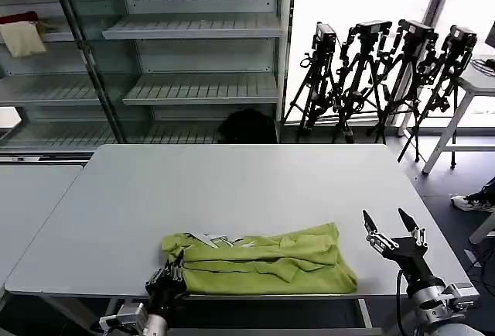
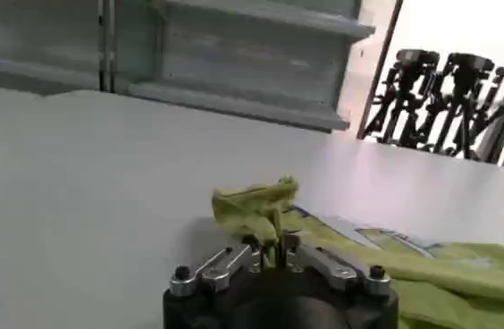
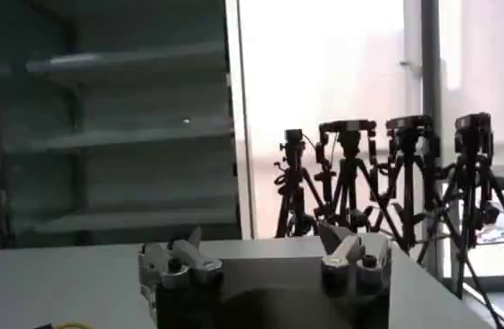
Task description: Fold and organize the clothes.
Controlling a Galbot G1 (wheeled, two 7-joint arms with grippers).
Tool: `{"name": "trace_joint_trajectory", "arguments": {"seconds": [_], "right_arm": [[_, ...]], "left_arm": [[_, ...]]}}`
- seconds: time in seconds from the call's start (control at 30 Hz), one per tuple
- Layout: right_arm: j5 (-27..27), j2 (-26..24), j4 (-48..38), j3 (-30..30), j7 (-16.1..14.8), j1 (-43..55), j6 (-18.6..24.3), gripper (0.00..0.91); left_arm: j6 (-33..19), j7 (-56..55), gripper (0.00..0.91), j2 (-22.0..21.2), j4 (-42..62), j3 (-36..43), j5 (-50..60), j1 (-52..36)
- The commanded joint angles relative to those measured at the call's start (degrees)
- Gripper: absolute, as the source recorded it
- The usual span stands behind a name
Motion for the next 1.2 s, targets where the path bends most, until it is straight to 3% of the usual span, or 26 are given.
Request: {"name": "trace_joint_trajectory", "arguments": {"seconds": [0.03,0.23,0.57,0.93,1.1,1.2], "right_arm": [[-0.1,0.03,0.09,-0.13,-0.04,0.16,0.02,0.907],[-0.28,0.14,0.16,-0.67,0.23,0.82,-0.21,0.907],[-0.89,0.36,0.51,-1.84,0.69,1.72,-1.23,0.907],[-0.73,-0.08,0.71,-1.54,0.66,1.71,-1.24,0.907],[-0.63,-0.29,0.36,-1.57,0.66,1.96,-1.17,0.907],[-0.73,-0.03,0.13,-2.0,0.74,2.47,-1.29,0.907]], "left_arm": [[-0.08,-1.43,0.0,1.79,0.03,-0.63,-1.1,-3.51],[-0.86,-2.7,0.0,3.07,2.69,-3.04,-2.12,-6.7],[-1.55,-2.88,0.0,8.91,5.15,-12.37,-8.6,-10.1],[-0.02,-2.31,0.0,16.7,6.84,-27.36,-13.91,-5.32],[0.8,-2.33,0.0,17.51,5.01,-34.11,-15.17,-2.43],[1.29,-2.34,0.01,16.71,2.36,-34.05,-14.66,-1.48]]}}
